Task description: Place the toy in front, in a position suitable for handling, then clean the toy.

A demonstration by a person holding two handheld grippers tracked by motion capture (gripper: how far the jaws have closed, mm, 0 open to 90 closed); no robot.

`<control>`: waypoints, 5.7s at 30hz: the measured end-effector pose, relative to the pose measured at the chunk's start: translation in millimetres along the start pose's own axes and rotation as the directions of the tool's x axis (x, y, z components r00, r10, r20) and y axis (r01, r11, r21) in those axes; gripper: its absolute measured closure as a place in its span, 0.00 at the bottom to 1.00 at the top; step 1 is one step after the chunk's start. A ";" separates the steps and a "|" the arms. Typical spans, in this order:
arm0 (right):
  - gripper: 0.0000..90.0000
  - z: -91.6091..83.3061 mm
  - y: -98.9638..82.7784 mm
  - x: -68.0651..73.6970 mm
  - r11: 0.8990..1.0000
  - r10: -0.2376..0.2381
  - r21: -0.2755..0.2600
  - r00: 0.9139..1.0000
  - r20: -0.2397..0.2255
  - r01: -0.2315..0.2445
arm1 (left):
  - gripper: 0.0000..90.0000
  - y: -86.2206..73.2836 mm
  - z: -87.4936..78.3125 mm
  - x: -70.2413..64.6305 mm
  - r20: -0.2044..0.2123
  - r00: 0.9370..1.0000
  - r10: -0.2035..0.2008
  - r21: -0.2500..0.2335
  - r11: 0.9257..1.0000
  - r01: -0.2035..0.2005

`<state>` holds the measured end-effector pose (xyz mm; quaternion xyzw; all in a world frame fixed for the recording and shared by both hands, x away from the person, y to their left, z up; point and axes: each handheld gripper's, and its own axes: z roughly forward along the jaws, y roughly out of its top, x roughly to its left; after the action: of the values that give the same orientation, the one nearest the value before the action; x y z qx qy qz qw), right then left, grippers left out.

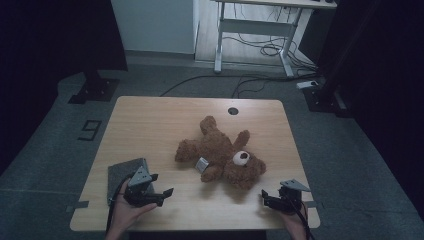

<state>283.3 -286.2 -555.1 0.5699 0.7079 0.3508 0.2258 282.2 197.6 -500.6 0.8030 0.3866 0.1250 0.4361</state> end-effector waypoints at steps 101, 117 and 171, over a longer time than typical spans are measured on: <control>0.59 47.4 112.6 46.1 0.947 -0.307 -0.188 0.910 -0.280 0.261 | 0.83 65.5 43.8 15.6 -0.063 0.998 -0.013 -0.083 0.997 0.008; 0.48 52.3 85.6 42.1 0.945 -0.303 -0.219 0.899 -0.318 0.241 | 0.79 40.8 43.8 10.1 -0.022 0.999 -0.036 -0.062 0.997 0.034; 0.28 48.5 67.2 38.5 0.961 -0.213 -0.240 0.918 -0.335 0.135 | 0.26 -29.1 8.8 55.4 -0.330 0.931 -0.157 0.094 0.976 0.197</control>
<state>352.2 -230.4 -533.0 0.4035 0.7436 0.5006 0.1832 309.1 242.1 -536.6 0.7595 0.5302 0.1894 0.3257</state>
